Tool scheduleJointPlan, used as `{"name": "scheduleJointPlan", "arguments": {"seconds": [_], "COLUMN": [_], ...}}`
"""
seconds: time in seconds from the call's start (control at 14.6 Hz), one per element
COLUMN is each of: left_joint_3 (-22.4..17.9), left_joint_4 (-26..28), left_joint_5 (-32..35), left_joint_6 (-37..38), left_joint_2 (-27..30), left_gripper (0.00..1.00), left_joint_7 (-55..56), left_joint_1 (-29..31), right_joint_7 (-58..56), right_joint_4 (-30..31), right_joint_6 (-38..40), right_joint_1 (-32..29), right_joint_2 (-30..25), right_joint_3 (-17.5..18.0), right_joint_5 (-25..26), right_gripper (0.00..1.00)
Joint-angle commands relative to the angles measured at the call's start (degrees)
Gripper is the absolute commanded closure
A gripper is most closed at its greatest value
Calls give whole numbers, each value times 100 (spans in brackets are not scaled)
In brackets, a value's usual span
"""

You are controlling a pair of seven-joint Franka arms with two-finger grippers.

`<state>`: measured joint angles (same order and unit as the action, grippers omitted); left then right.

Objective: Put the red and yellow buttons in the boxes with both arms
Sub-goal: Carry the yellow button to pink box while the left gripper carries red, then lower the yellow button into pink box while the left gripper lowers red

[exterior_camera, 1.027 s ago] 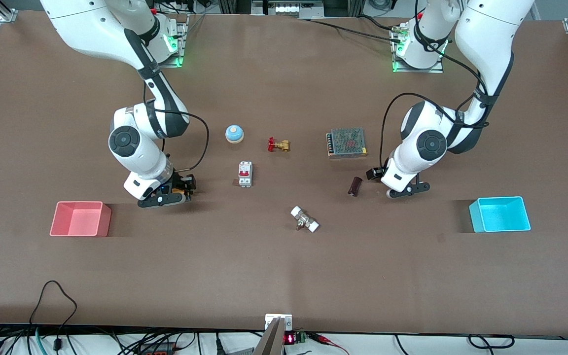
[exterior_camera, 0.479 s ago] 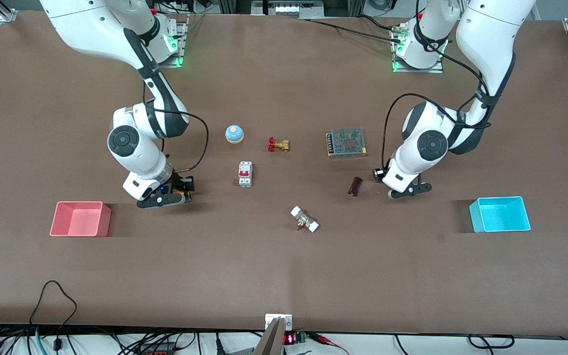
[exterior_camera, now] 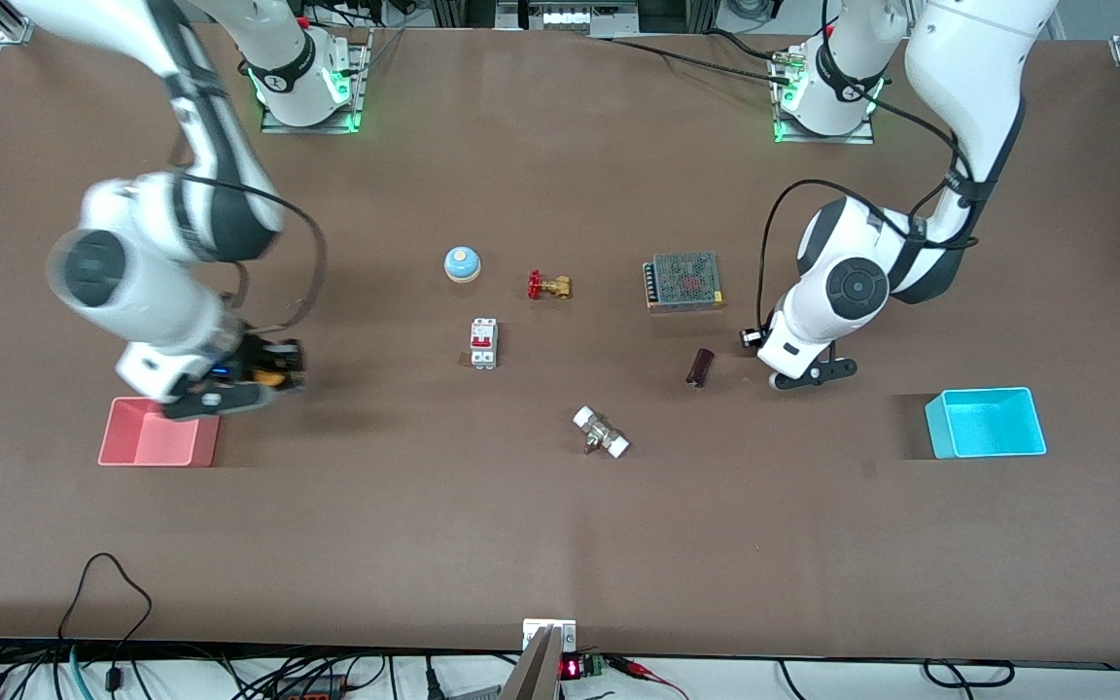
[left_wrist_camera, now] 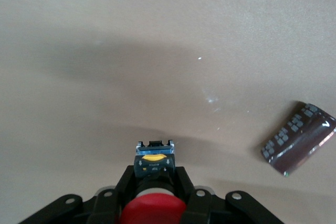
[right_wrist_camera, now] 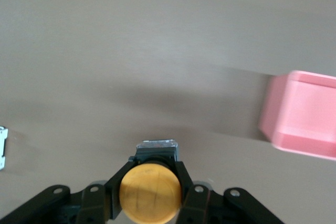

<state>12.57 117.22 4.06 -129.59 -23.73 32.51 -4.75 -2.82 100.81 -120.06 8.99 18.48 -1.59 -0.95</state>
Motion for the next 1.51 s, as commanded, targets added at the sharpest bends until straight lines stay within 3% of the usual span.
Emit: {"name": "scheduleJointPlan", "arguments": {"seconds": [0.0,0.27,0.48,0.68,0.89,1.16,1.44], "left_joint_3": [-9,-9,-9,-17,-17,-123,-132], "left_joint_4": [-330,-1199,-1683,-2447,-3124,-3223,-3144], "left_joint_5": [226,235,235,227,235,376,393], "left_joint_6": [818,1751,1797,1779,1744,1096,1058], "left_joint_2": [342,413,317,-253,-886,-1344,-1441], "left_gripper": [84,85,85,85,85,85,85], "left_joint_7": [-472,-1517,-2422,-3836,-4253,-4271,-4314], "left_joint_1": [263,798,1387,2046,2373,2488,2715], "right_joint_7": [-349,-622,-816,-816,-772,-825,-843], "right_joint_4": [-587,-853,-1063,-1072,-1064,-1037,-1002], "right_joint_6": [500,546,422,-34,-350,-694,-1036], "right_joint_1": [-309,-818,-1091,-1232,-1294,-1364,-1391], "right_joint_2": [103,375,761,1034,1297,1544,1790], "right_joint_3": [-34,-237,-246,-263,-272,-272,-272], "right_joint_5": [-20,-55,-37,-46,-177,-292,-239], "right_gripper": [71,70,70,69,69,67,67]}}
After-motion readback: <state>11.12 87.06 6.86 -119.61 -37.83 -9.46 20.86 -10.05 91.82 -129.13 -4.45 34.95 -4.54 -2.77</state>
